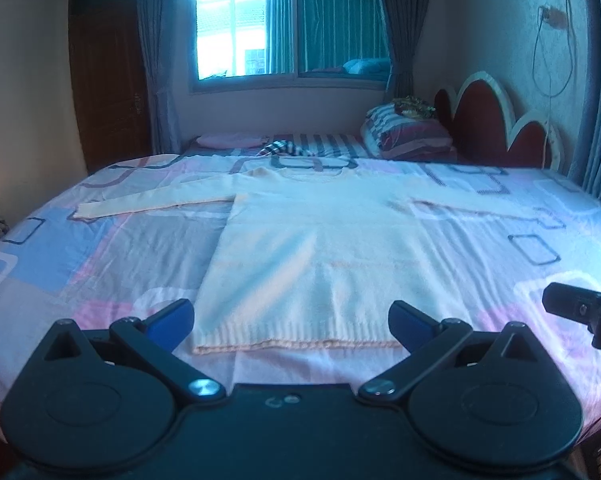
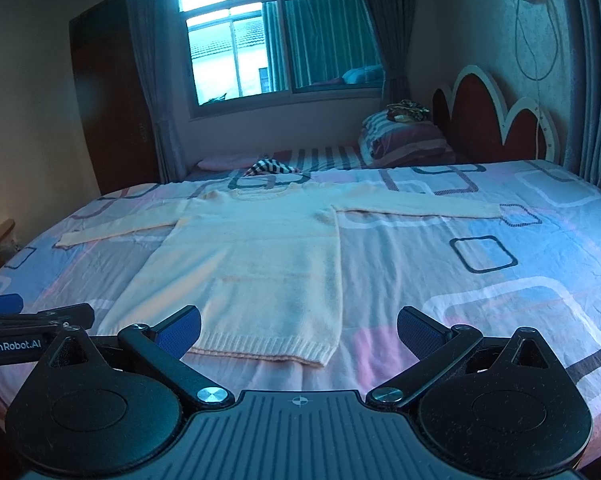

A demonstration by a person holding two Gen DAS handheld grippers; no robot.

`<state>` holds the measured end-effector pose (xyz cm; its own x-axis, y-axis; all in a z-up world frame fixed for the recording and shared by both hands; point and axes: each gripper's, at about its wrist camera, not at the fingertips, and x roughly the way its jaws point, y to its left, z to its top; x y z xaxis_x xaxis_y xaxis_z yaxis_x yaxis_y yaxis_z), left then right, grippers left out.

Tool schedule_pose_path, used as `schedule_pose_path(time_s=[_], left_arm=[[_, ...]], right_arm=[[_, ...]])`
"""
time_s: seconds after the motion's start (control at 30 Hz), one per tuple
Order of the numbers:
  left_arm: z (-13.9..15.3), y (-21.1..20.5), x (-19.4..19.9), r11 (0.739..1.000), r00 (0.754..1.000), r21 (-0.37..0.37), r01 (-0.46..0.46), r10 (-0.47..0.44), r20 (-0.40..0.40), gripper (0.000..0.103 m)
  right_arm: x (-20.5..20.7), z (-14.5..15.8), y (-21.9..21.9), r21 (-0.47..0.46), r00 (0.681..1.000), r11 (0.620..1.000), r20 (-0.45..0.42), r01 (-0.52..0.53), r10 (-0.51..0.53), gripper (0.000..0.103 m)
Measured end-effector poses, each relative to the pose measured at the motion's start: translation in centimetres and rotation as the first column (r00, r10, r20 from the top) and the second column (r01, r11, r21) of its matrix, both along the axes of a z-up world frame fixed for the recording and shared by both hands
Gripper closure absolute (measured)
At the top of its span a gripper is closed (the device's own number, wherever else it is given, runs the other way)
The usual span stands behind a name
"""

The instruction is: Fold small clothes

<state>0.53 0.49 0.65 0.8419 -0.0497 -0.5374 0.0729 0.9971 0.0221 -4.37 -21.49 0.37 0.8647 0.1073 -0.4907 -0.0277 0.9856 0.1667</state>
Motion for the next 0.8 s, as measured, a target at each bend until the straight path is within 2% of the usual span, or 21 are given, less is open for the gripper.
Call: schedule_pose_path(time_s=[0.23, 0.37, 0.57, 0.73, 0.8], left_arm=[[0.2, -0.8, 2.8, 0.999, 0.999, -0.050, 0.012, -0.009, 0.045, 0.000], [0.2, -1.5, 4.7, 0.999, 0.997, -0.043, 0.004, 0.000, 0.082, 0.000], [0.0, -1.5, 8.5, 0.997, 0.998, -0.072, -0.020, 0.024, 0.057, 0.000], [-0.7, -1.2, 12.4, 0.998, 1.000, -0.066, -0.001, 0.003, 0.030, 0.000], [-1.0, -1.2, 14.0, 0.997, 0.999, -0.064, 0.034, -0.032, 0.020, 0.000]], right_arm=[[1.3, 0.6, -2.7, 0.004, 0.994, 0.995, 0.035, 0.103, -0.103, 0.000], [2.9, 0.8, -4.2, -0.023, 0.985, 0.986, 0.035, 0.168, -0.167, 0.000], [6.0, 0.8, -6.5, -0.019, 0.973, 0.974, 0.053, 0.225, -0.224, 0.000], [9.5, 0.8, -8.6, 0.001, 0.963, 0.965, 0.063, 0.261, -0.260, 0.000], [10.9, 0.8, -9.3, -0.003, 0.961, 0.963, 0.072, 0.269, -0.268, 0.000]])
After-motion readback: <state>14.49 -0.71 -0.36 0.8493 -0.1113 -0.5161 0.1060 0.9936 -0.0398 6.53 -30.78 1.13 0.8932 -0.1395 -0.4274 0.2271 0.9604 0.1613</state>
